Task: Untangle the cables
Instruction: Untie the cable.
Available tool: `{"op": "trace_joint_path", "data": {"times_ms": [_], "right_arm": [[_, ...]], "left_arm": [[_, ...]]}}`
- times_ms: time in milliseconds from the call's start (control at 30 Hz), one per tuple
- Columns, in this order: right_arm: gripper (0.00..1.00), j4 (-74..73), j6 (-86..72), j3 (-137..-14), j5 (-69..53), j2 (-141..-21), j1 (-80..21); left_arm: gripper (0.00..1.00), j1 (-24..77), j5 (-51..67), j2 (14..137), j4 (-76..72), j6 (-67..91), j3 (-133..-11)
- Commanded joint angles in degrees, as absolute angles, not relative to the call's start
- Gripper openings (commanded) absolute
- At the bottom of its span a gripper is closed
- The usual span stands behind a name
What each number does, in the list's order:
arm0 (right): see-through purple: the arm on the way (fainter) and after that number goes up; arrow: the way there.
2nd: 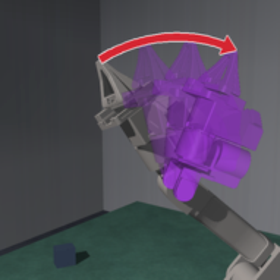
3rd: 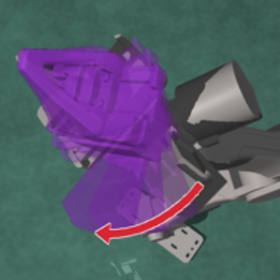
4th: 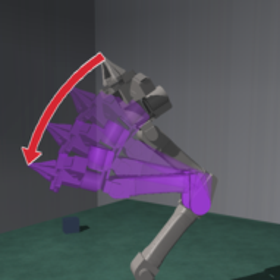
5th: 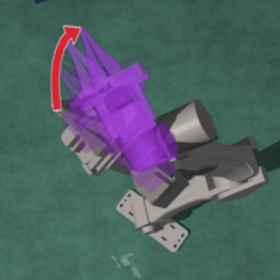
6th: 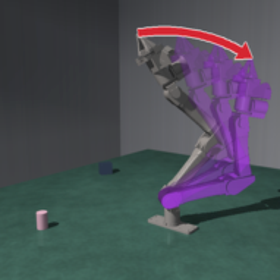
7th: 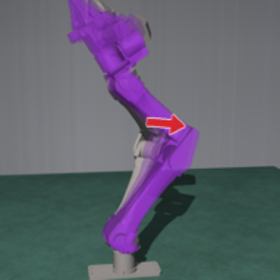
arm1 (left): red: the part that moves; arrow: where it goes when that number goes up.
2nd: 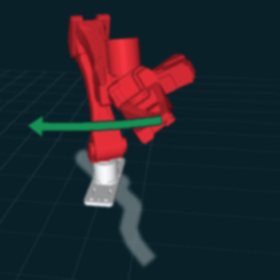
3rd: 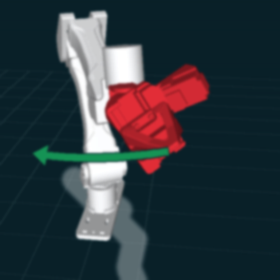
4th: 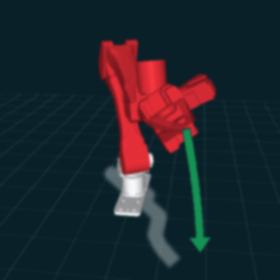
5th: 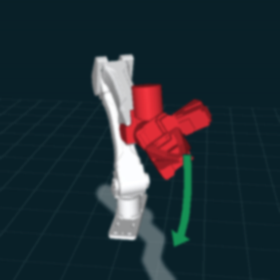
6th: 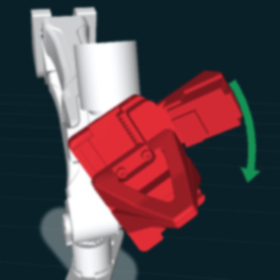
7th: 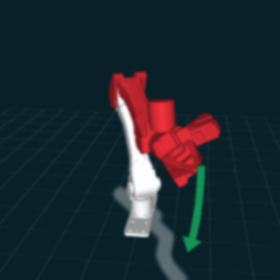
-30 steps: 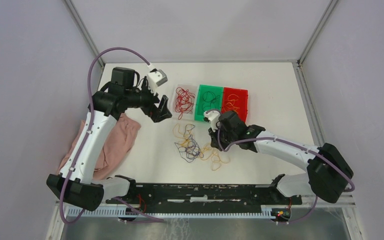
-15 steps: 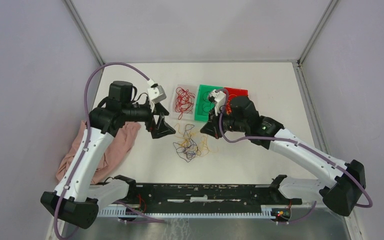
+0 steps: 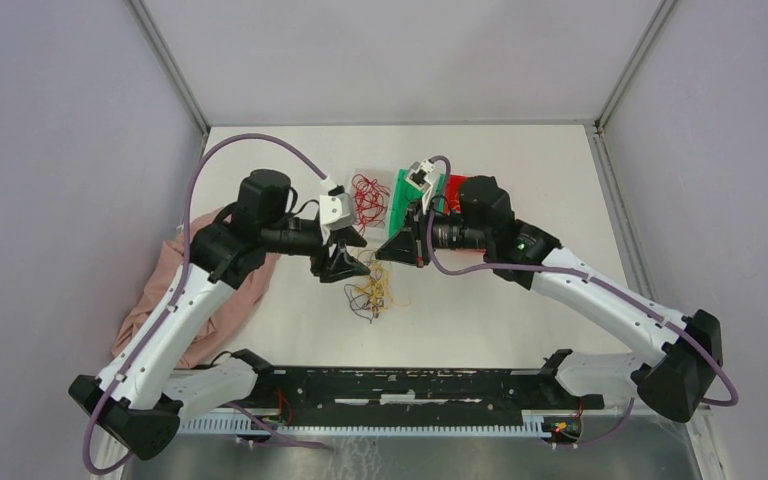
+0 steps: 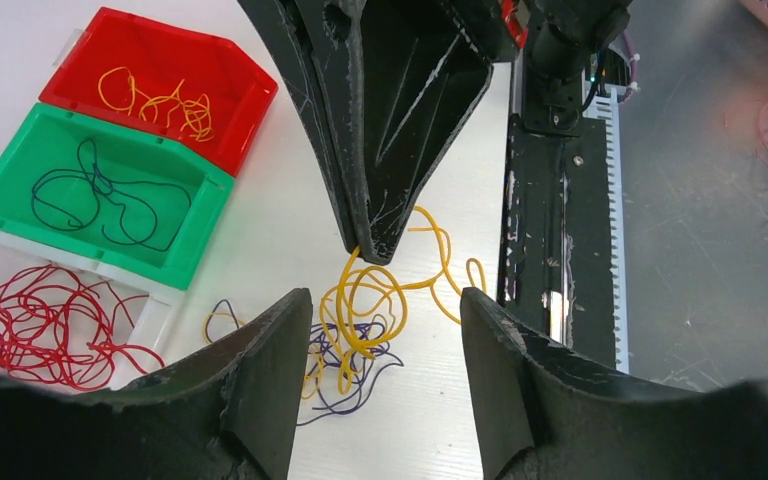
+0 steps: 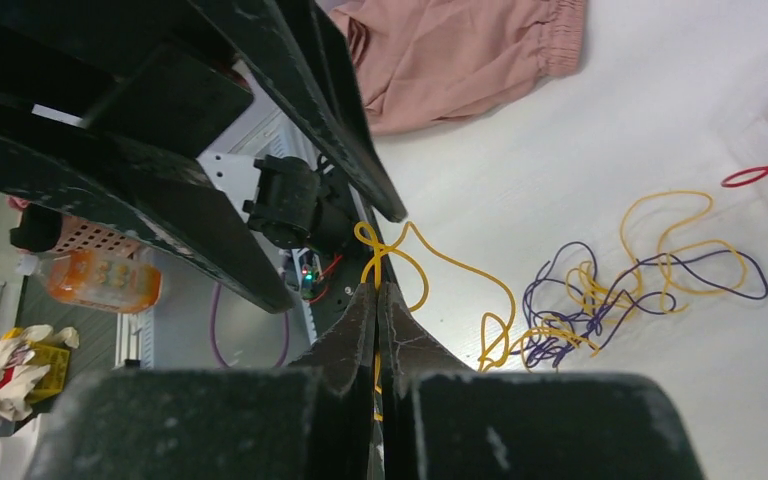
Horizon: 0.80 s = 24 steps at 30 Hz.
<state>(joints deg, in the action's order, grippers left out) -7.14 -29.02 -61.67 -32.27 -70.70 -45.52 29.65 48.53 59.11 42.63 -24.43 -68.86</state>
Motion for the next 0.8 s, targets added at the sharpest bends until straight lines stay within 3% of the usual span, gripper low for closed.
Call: {"op": "trace_joint_path", "data": {"times_ms": [0,133,300,467,567,767], "right_arm": [[0.0,-2.55,-30.55,-65.43,-36.68,-70.8,-45.88],[0.0,-2.58,-30.45,-65.91,-38.09,-71.26,-45.88],[0.0,-1.71,-31.34,-65.92,-40.08,-71.55,-45.97],[0.01,-1.38,-31.78,-65.61,-40.5,-71.82,-46.06],[0.05,0.31,-33.02,-65.26,-41.79,-71.88,-46.05],[0.26,9.4,-41.78,-63.26,-45.75,-72.14,-45.88]], "left_arm": [[0.63,30.93,46.21,59.66,40.0,-27.6,-68.49],[0.58,31.5,43.33,59.8,40.0,-29.56,-68.11],[0.31,31.47,42.37,59.47,39.13,-29.99,-67.16],[0.17,31.48,43.58,58.62,37.22,-27.45,-66.71],[0.11,31.46,44.68,57.66,36.44,-25.63,-66.8],[0.04,31.46,43.59,55.35,33.84,-23.64,-65.85]]}}
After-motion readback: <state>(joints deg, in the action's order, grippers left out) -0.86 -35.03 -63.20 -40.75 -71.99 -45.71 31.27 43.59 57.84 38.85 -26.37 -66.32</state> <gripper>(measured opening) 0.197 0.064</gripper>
